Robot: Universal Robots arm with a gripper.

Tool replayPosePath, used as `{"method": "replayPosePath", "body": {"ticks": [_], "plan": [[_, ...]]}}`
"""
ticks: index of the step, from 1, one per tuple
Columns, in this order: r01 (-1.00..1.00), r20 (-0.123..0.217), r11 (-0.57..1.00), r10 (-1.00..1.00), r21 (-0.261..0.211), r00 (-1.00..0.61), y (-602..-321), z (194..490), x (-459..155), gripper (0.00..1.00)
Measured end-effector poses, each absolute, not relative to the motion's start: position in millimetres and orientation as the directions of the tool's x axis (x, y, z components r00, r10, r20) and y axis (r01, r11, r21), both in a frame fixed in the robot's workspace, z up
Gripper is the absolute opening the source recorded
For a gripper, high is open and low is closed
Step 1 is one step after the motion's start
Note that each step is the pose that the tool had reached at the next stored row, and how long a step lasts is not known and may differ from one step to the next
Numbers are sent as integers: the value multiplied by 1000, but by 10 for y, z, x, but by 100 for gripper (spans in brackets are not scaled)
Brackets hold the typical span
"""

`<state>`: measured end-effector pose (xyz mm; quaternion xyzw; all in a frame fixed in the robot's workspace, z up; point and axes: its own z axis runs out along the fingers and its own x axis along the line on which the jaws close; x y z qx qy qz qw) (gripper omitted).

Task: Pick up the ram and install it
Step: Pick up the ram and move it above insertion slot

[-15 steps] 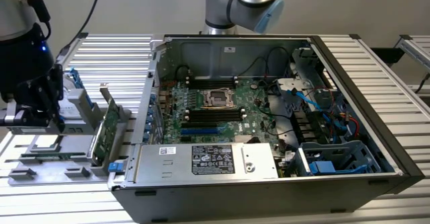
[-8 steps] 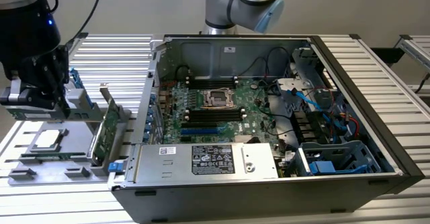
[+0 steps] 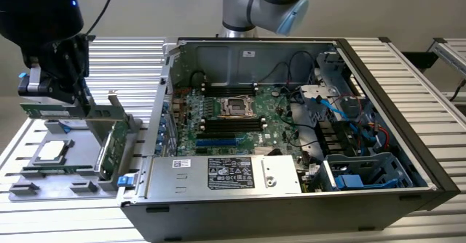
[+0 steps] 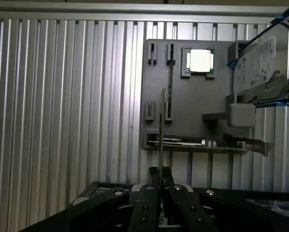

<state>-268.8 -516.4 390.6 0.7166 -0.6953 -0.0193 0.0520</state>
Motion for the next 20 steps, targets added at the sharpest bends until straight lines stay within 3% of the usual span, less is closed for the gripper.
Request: {"method": "replayPosePath", "body": {"ticks": [20], "plan": [[-995, 45, -28, -998, 98, 32, -5019, 4066, -2134, 14]]}}
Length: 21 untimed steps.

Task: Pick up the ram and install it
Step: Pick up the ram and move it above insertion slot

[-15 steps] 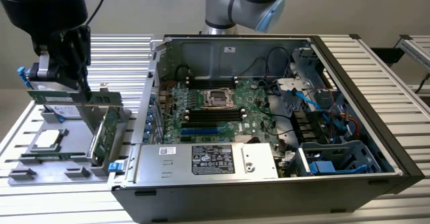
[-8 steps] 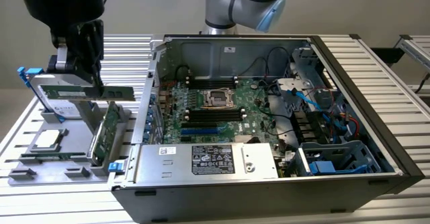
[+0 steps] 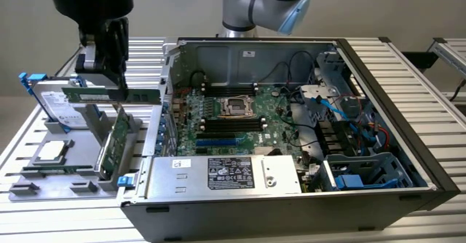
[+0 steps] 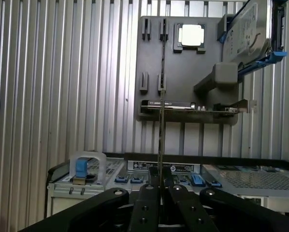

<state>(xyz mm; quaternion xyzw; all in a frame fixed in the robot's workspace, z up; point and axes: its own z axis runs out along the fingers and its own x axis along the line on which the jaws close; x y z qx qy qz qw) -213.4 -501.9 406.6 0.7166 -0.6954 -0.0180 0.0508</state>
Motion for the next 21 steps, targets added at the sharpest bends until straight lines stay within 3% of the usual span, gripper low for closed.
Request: {"method": "replayPosePath", "body": {"ticks": [21], "plan": [[-996, 45, -28, -998, 81, 31, -4811, 4081, -1558, 14]]}}
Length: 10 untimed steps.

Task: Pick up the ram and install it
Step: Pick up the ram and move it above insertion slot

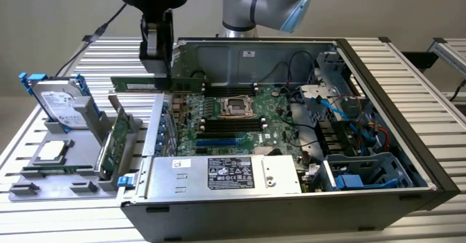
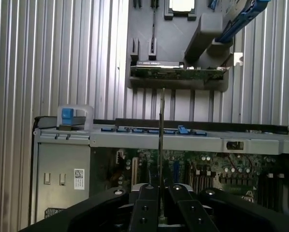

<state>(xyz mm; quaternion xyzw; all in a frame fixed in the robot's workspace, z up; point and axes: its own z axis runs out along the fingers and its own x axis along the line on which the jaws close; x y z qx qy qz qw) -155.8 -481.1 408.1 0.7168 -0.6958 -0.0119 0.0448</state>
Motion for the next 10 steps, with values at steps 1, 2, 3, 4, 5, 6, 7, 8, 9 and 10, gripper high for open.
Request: {"method": "replayPosePath", "body": {"ticks": [1, 2, 3, 4, 5, 6, 7, 8, 9, 10], "plan": [[-996, 45, -28, -998, 79, 31, -4792, 4081, -1538, 14], [-997, 45, -28, -998, 77, 31, -4774, 4081, -1520, 14], [-997, 45, -28, -998, 75, 31, -4755, 4080, -1501, 14], [-997, 46, -28, -998, 73, 31, -4736, 4081, -1482, 14], [-997, 46, -28, -998, 71, 31, -4716, 4081, -1463, 14], [-997, 46, -28, -998, 70, 31, -4696, 4080, -1443, 14], [-997, 46, -28, -998, 68, 31, -4675, 4081, -1423, 14], [-997, 46, -28, -998, 67, 31, -4655, 4081, -1402, 14], [-997, 46, -28, -998, 65, 31, -4634, 4081, -1378, 14], [-998, 46, -28, -998, 64, 31, -4614, 4081, -1354, 14]]}}
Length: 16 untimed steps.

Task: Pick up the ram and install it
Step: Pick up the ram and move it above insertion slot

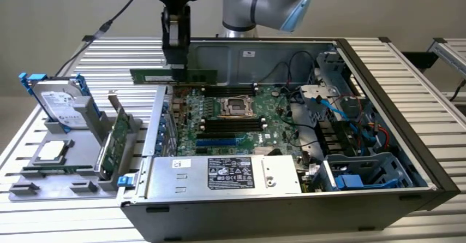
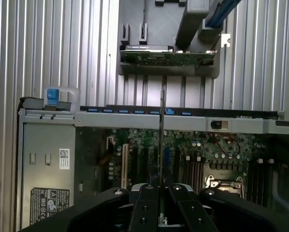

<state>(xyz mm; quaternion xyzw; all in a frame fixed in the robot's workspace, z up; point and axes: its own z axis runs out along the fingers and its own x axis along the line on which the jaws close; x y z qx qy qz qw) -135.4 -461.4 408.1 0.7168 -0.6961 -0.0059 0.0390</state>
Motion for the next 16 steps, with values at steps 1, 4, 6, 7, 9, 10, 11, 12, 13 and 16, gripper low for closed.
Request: {"method": "replayPosePath", "body": {"ticks": [1, 4, 6, 7, 9, 10, 11, 12, 13, 16], "plan": [[-998, 46, -28, -998, 63, 31, -4595, 4080, -1328, 14], [-998, 46, -28, -998, 61, 31, -4541, 4080, -1242, 14], [-998, 46, -28, -998, 60, 31, -4504, 4081, -1178, 14], [-998, 46, -28, -998, 60, 31, -4487, 4081, -1146, 14], [-998, 46, -28, -998, 59, 31, -4455, 4081, -1078, 14], [-998, 46, -28, -998, 59, 31, -4439, 4080, -1044, 14], [-998, 46, -28, -998, 59, 31, -4423, 4081, -1010, 14], [-998, 46, -28, -998, 58, 30, -4407, 4081, -975, 14], [-998, 46, -28, -998, 58, 31, -4392, 4080, -940, 14], [-998, 46, -28, -998, 57, 30, -4349, 4081, -834, 14]]}}
